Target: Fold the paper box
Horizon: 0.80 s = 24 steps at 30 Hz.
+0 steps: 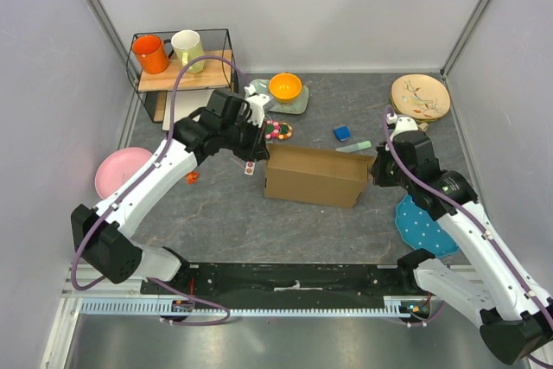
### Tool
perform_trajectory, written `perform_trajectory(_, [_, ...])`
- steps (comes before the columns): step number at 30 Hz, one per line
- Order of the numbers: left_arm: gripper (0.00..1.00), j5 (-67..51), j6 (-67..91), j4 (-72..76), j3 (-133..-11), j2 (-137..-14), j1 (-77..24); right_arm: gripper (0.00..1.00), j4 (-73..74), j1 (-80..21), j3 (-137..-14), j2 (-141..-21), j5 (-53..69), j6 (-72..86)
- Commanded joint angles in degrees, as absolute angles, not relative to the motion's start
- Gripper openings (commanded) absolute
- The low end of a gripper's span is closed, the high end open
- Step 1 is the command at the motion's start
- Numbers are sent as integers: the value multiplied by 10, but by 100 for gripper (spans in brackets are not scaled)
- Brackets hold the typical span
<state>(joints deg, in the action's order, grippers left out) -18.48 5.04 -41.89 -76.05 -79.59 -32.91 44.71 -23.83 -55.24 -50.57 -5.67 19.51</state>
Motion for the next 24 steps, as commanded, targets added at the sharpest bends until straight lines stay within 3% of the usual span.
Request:
perform_trajectory(1, [2,-271,106,-395,-803,-782,-314,0,468,-247,-536,-512,-76,192])
perform_trajectory(13, [2,-361,163,-393,-805,-794,-265,0,468,-265,-535,-512,-92,198])
perform_trajectory(24, [2,-192,80,-419,-766,-776,-265,0,468,-272,-541,-514,-98,200])
